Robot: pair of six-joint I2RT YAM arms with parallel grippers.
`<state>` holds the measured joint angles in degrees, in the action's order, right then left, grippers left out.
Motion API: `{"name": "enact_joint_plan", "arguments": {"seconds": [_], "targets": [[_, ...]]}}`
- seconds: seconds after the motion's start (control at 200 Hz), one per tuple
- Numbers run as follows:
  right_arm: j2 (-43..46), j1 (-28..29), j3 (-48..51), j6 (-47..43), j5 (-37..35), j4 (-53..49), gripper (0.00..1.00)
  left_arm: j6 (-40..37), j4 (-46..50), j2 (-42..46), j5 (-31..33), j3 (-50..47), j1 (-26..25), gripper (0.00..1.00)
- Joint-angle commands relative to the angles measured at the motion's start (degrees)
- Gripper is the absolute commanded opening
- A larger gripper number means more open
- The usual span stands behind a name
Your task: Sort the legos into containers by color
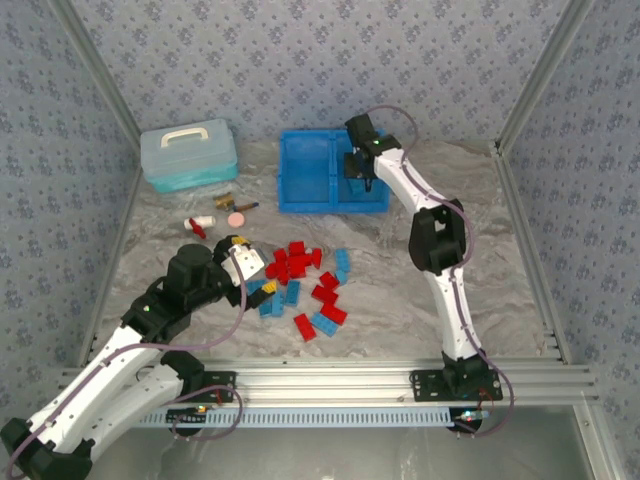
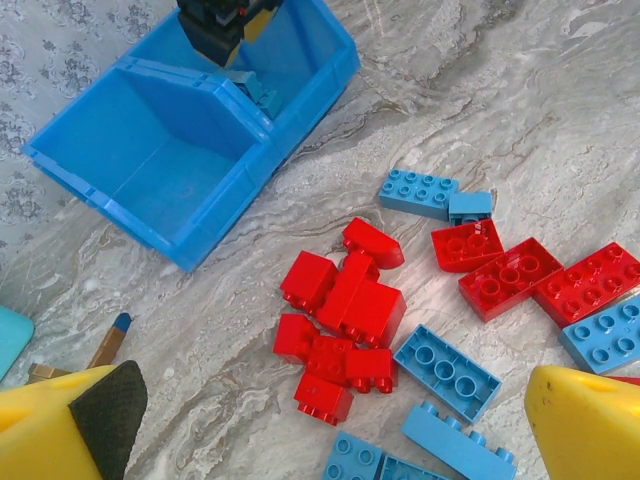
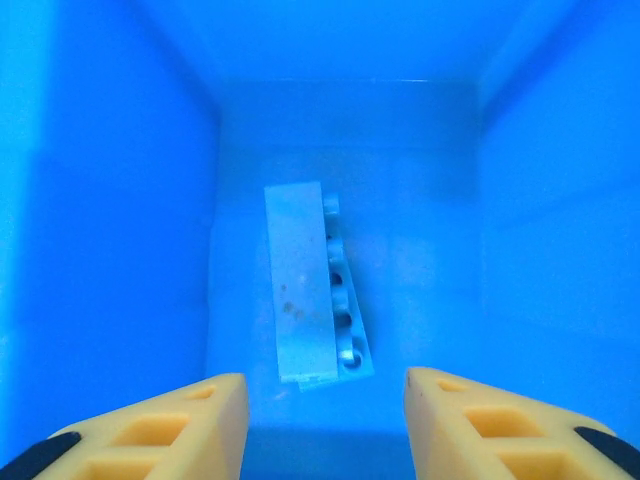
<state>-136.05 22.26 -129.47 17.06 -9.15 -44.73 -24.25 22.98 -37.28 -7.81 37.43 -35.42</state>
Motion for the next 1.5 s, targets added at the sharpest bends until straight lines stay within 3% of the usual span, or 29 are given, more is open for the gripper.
{"name": "enact_joint_plan", "arguments": {"seconds": [0.0,0.255,0.44,0.58,0.794,0.914,1.139,1.339,1.499], "targets": [[12.89,0.27,7.49,-0.25,-0.76,0.75,0.47,-1.19,0.31,0.01,0.78,0.71,-0.43,0.99],[39.88,8.04,43.14,2.16,-0.89,12.47,0.50,-2.35,1.01,-0.11,0.41,0.60,-0.42,0.99],[44.40,14.77,55.54,4.31,1.41,14.53,0.58,-3.78,2.13,-1.02,-1.83,0.75,-0.41,0.99],[40.52,17.34,58.30,6.08,1.69,14.38,0.65,-4.02,2.89,-1.65,-2.10,1.06,-0.30,0.99],[30.71,17.82,57.29,6.73,0.33,15.20,0.65,-4.27,3.07,-0.77,-1.46,0.83,-0.44,0.99],[26.72,17.90,56.46,7.36,0.93,16.00,0.59,-4.34,3.03,-0.82,-1.59,0.80,-0.44,0.99],[24.88,17.82,56.70,8.86,0.92,16.27,0.34,-4.40,3.08,-0.91,-1.41,0.80,-0.42,0.99],[25.99,17.42,56.68,8.69,1.75,16.32,0.41,-4.42,3.03,-1.03,-1.34,0.80,-0.44,0.99],[25.76,17.07,56.66,8.98,1.36,16.44,0.30,-4.43,3.30,-0.99,-1.06,0.85,-0.43,0.99]]}}
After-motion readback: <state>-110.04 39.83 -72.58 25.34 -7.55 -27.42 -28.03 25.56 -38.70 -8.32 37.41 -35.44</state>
